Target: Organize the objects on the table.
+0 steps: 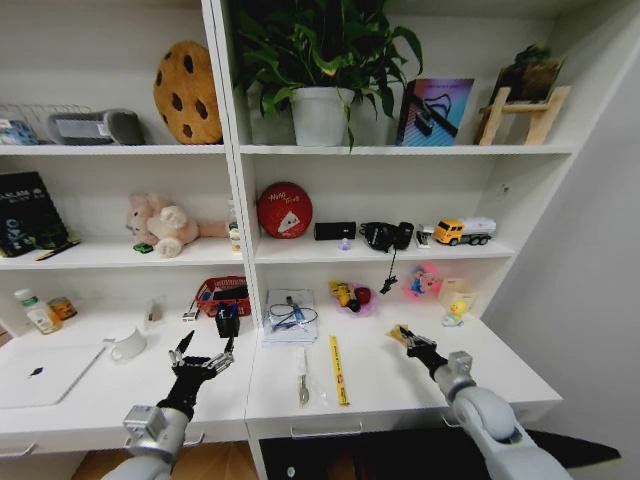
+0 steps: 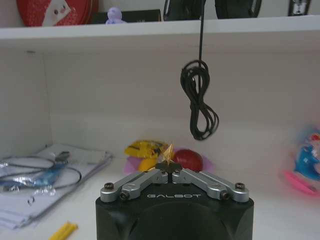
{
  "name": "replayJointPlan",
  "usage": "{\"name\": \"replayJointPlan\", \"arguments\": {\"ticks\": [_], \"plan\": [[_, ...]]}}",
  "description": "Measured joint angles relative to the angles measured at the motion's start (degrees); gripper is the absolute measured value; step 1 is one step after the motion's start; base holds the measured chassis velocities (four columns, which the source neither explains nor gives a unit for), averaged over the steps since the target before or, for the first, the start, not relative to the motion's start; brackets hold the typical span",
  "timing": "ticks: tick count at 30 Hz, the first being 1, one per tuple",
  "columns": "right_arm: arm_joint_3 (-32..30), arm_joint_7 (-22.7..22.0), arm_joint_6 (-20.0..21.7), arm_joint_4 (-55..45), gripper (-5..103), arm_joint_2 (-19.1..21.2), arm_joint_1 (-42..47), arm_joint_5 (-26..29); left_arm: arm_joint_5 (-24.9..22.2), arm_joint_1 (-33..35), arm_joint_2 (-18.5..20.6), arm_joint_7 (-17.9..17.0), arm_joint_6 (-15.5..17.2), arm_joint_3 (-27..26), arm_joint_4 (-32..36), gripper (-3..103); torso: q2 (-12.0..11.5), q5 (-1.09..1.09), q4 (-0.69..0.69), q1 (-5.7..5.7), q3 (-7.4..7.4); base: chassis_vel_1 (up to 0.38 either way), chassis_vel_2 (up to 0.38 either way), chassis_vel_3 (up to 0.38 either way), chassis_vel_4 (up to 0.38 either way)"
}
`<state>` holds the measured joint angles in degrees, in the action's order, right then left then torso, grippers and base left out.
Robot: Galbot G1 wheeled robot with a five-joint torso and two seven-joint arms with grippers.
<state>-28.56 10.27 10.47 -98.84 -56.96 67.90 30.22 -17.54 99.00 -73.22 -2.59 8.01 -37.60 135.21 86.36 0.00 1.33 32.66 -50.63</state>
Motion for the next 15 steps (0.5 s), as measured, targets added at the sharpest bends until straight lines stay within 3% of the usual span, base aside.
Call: {"name": "replayJointPlan", "arguments": {"ticks": [3,15], "plan": [[6.1,0.4,-0.7,8.5,0,-0.1,-10.3,2.6,0.0,0.0,0.0,0.0,0.0,0.0,0.0,100,0.0,-0.01,-0.01,0.01,0.00,0.000,0.000,0.000,0.000],[16.4,0.9,-2.4,25.7,0,-3.9,-28.9,4.9,0.0,0.0,0.0,0.0,0.0,0.0,0.0,100,0.0,-0.02,0.00,0.01,0.00,0.000,0.000,0.000,0.000]]}}
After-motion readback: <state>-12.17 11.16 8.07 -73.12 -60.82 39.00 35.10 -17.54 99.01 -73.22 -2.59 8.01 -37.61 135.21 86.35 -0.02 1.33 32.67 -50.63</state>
